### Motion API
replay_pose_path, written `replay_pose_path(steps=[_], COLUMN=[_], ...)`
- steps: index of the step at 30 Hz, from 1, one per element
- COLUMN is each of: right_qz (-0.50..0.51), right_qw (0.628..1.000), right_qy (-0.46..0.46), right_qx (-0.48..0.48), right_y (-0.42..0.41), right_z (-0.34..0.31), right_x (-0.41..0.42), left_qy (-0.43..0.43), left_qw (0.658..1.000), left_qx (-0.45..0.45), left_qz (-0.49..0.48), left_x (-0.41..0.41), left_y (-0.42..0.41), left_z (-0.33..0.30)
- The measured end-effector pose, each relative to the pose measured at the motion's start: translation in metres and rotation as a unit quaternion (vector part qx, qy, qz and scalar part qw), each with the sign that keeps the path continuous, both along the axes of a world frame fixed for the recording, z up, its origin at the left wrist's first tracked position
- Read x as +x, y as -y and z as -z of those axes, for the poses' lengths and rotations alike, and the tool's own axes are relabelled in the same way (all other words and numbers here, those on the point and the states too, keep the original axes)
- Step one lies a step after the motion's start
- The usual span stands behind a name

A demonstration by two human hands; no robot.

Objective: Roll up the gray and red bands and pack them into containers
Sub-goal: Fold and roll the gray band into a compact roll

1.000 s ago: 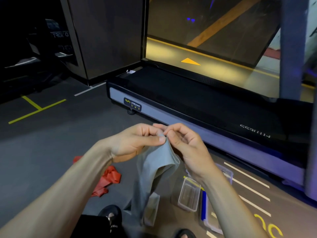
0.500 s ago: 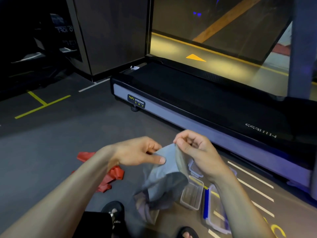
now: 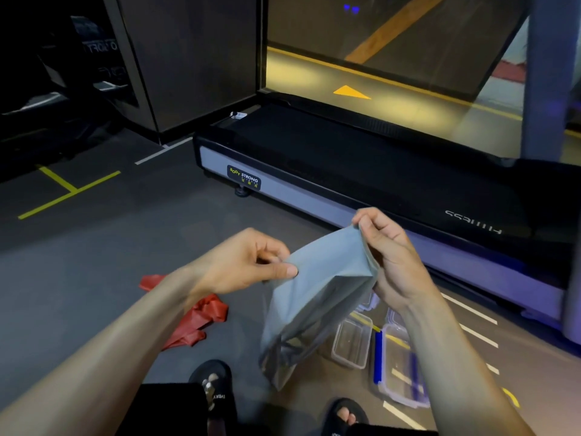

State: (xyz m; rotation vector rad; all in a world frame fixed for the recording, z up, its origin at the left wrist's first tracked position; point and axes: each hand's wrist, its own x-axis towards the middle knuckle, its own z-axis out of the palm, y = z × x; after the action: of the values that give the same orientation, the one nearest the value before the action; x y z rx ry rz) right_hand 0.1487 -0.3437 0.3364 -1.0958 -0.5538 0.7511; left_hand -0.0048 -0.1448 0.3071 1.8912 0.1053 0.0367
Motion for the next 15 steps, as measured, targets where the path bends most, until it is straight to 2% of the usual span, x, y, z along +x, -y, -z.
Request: replay_pose_path(steps=[4, 11, 15], right_qz=[-0.002, -0.013, -0.019], right_qw=[1.0, 0.998, 0.997], right_qy=[0.019, 0.049, 0.06], right_qx=[-0.005, -0.038, -0.051], right_y=[0.012, 0.019, 0.014], right_z=[-0.001, 0.004, 0.006], right_x=[0.002, 0.013, 0.015], left_qy=[0.007, -0.016, -0.038], left_qw=[0.999, 0.999, 0.995], left_qx=[-0.032, -0.021, -0.067], left_qz=[0.009, 0.023, 0.057], left_x=[0.001, 0.004, 0.0], left_y=[0.004, 0.005, 0.0], left_z=[0.0, -0.006, -0.012])
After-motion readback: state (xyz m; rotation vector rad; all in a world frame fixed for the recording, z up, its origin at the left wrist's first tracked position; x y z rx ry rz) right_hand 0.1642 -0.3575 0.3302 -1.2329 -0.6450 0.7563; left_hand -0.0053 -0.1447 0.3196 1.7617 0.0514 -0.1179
